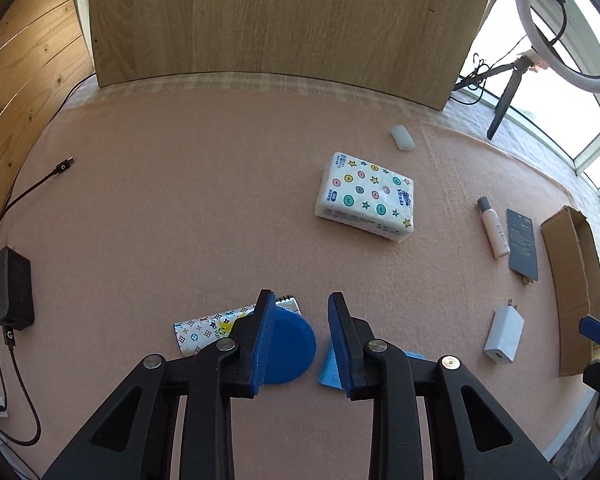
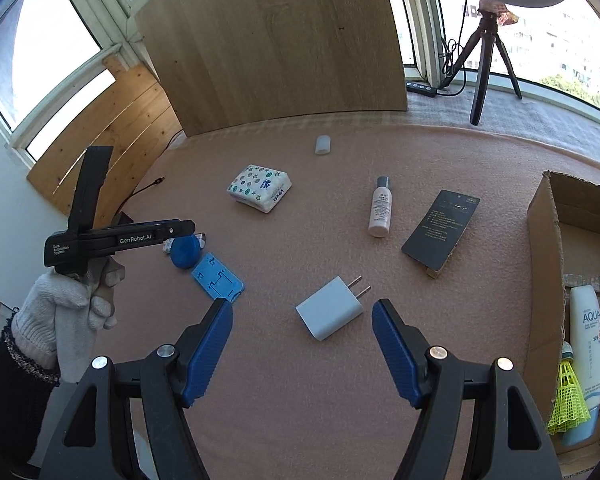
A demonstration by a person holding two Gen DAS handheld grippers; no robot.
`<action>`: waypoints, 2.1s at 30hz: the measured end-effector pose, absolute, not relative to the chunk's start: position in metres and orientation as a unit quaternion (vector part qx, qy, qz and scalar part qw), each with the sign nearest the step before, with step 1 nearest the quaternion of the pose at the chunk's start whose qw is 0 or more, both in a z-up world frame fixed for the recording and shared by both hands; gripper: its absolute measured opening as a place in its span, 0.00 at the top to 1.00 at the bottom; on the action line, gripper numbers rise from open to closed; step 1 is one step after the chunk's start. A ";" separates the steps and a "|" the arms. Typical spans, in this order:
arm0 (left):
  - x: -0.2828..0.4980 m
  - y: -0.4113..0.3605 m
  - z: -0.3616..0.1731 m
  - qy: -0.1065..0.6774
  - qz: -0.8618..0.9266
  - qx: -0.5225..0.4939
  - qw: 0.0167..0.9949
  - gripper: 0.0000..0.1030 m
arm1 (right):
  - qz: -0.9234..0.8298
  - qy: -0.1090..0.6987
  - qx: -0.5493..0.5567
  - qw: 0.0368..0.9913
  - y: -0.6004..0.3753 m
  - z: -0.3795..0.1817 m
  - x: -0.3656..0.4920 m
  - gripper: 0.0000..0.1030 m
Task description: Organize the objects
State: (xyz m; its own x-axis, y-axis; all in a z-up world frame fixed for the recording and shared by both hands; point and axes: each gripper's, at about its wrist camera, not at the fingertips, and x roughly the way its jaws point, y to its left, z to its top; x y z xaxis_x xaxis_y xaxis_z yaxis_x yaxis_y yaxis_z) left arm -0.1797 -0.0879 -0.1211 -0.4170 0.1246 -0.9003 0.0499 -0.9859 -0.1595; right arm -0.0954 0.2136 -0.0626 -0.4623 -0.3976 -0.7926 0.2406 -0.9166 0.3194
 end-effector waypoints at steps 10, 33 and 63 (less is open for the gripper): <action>-0.175 -0.087 -0.129 -0.060 0.839 -0.541 0.025 0.85 | -0.844 -0.070 0.493 0.202 0.193 -0.067 -0.105 0.33; -0.150 -0.082 -0.122 -0.023 0.841 -0.539 0.038 0.85 | -0.829 -0.035 0.500 0.248 0.143 -0.072 -0.126 0.33; -0.178 -0.072 -0.140 -0.003 0.809 -0.583 0.078 0.85 | -0.814 -0.001 0.520 0.258 0.111 -0.092 -0.147 0.33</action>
State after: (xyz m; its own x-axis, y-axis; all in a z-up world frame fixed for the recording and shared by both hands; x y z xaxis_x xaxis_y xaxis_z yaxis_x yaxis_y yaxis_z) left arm -0.1777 -0.0722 -0.1402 -0.3088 0.1295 -0.9423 -0.1216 -0.9879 -0.0959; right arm -0.1466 0.1107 -0.0918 -0.3252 -0.4213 -0.8466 0.4191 -0.8667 0.2704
